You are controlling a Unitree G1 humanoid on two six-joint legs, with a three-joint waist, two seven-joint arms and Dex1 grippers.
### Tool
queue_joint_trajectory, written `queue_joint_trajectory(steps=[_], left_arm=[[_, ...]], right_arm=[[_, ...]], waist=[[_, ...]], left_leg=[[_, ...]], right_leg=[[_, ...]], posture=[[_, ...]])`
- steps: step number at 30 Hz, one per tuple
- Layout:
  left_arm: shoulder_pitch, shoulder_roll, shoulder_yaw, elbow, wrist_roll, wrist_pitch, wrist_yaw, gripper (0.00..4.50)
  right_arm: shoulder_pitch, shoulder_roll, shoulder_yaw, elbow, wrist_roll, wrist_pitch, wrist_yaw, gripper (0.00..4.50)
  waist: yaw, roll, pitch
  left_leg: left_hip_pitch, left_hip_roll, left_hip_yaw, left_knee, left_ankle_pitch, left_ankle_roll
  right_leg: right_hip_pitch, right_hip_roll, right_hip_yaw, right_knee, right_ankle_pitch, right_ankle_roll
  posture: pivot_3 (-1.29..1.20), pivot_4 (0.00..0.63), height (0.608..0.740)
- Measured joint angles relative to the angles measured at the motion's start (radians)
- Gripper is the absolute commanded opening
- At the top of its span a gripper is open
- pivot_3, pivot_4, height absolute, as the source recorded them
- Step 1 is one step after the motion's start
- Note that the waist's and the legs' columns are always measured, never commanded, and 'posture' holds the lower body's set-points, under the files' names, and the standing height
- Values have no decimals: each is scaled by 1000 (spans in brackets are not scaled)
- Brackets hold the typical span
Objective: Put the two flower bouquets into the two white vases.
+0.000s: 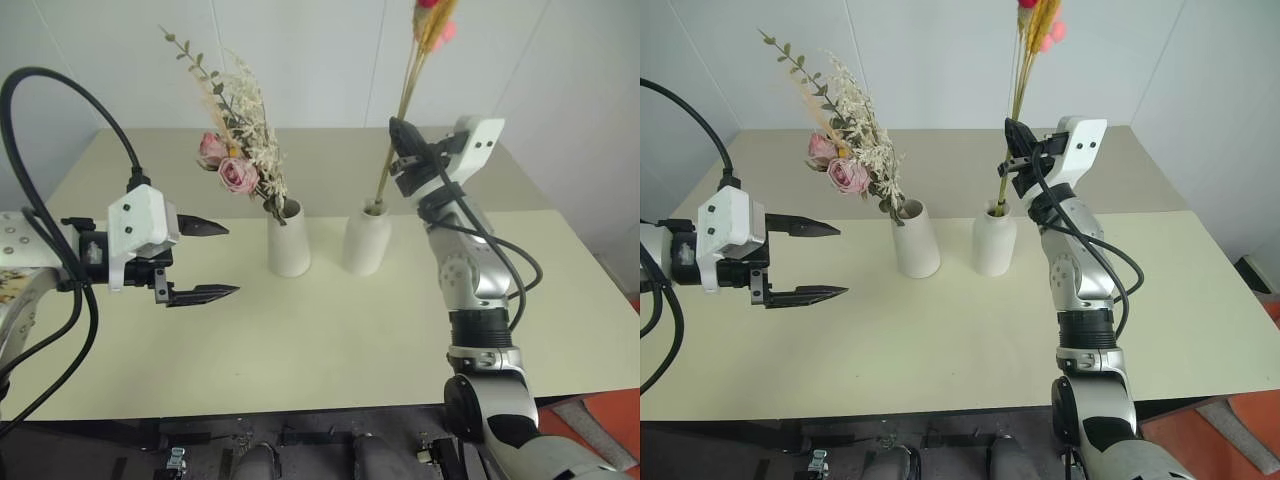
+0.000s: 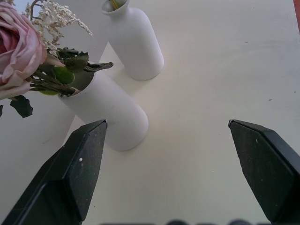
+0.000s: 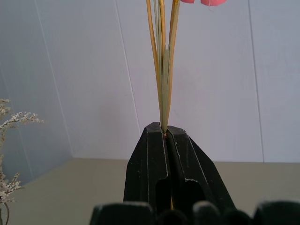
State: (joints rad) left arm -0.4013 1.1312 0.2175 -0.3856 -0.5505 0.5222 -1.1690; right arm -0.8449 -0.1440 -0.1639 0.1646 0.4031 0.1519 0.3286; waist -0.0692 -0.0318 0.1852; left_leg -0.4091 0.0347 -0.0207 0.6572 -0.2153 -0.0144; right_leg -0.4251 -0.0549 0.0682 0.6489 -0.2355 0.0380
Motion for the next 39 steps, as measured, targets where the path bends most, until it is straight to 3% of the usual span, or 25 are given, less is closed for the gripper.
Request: queue_joint_trajectory(steps=[10,15,20,24,29,33,39], left_arm=[[11,0,2,5,10,-11,1,4500],[24,2,17,6,12,-20,1,4500],[28,7,24,9,17,-23,0,4500],[28,8,26,13,20,-27,0,4500],[29,7,28,18,20,-39,-1,4500],[27,4,29,21,7,-47,-13,4500],[14,4,30,21,-1,-47,-20,4500]], right_arm=[[113,7,46,-154,-6,20,6,4478],[239,-58,67,-311,-8,102,-5,4478],[335,-206,59,-473,12,187,41,4478],[441,-441,15,-567,43,242,193,4478],[590,-657,-96,-592,94,267,398,4478],[662,-736,-147,-566,88,257,488,4478],[712,-762,-171,-542,71,218,565,4478]], waist=[[3,0,0],[9,0,0],[14,0,0],[26,0,0],[30,-1,0],[25,-1,0],[25,-1,0]], left_leg=[[0,0,0,0,0,0],[0,0,0,0,0,0],[0,0,0,0,0,0],[1,0,1,0,0,0],[2,0,1,1,0,0],[3,0,2,1,0,0],[3,0,2,1,0,0]], right_leg=[[0,0,0,0,0,0],[0,0,0,0,0,0],[0,0,0,0,0,0],[1,0,0,-1,-1,0],[3,0,0,-2,-1,1],[3,0,1,-1,-2,2],[3,0,1,-1,-2,3]], posture=[[0,150,740],[0,150,740],[0,150,740],[0,150,740],[0,150,740],[0,150,740],[0,150,740]])
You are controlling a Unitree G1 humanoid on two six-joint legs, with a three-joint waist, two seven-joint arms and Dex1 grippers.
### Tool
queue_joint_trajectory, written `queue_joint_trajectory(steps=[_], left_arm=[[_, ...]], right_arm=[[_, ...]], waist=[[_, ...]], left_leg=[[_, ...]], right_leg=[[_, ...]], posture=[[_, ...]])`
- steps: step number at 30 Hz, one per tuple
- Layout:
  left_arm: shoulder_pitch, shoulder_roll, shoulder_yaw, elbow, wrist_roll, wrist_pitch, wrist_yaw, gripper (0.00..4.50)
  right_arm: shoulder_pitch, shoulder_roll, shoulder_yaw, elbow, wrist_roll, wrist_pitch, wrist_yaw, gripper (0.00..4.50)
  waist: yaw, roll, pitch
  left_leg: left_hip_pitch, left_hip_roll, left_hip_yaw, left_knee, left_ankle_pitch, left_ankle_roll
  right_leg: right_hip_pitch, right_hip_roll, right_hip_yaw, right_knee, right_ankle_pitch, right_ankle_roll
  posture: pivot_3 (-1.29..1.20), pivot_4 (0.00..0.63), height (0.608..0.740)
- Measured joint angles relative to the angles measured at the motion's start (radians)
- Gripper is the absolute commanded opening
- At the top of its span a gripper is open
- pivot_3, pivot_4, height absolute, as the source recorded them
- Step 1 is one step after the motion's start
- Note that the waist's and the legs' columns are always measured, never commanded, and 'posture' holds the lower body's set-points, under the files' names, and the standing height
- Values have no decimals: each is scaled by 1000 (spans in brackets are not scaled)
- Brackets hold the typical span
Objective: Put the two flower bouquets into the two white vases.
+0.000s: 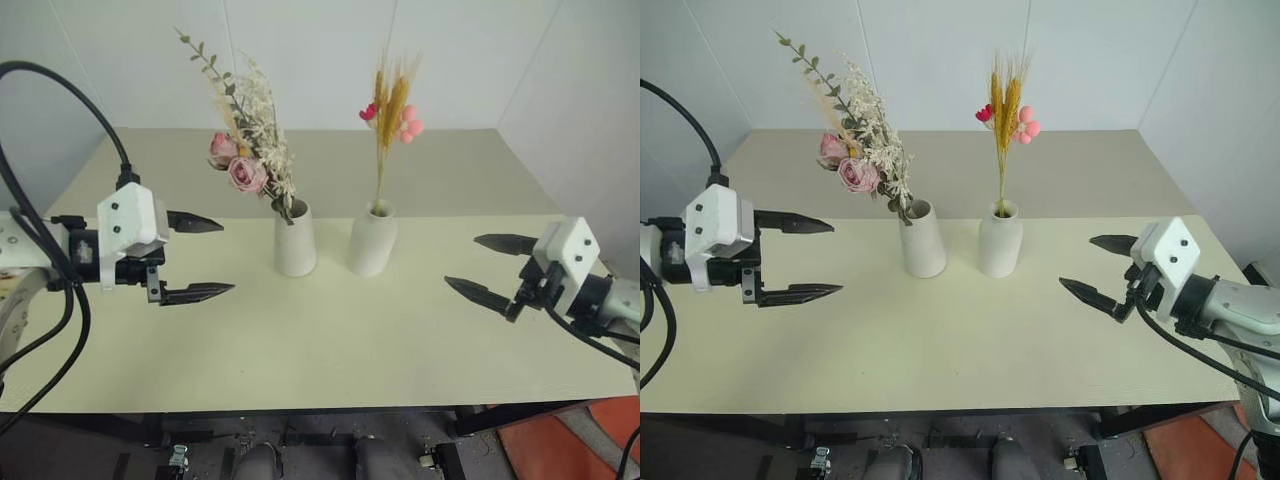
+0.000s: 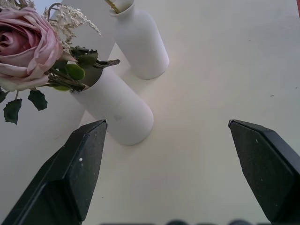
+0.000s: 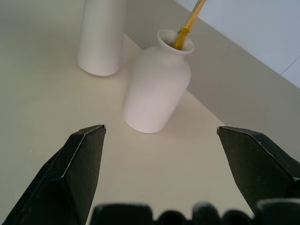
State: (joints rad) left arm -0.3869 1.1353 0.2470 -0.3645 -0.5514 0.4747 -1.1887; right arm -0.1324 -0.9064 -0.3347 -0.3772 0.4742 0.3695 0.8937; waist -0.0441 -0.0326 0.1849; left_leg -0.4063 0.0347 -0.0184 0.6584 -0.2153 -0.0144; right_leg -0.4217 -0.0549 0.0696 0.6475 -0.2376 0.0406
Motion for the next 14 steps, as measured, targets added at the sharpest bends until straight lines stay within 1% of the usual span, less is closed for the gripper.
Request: queue_joint_trajectory(steps=[8,14], left_arm=[[-16,6,0,5,0,0,-2,4500],[-36,6,0,7,-1,0,-5,4500]], right_arm=[[39,-1,0,11,-59,-52,18,4478],[68,-2,-12,21,-71,-69,23,4478]], waist=[[2,0,0],[3,0,0]], left_leg=[[0,0,0,0,0,0],[0,0,0,0,0,0]], right_leg=[[0,0,0,0,0,0],[0,0,0,0,0,0]], posture=[[0,150,740],[0,150,740]])
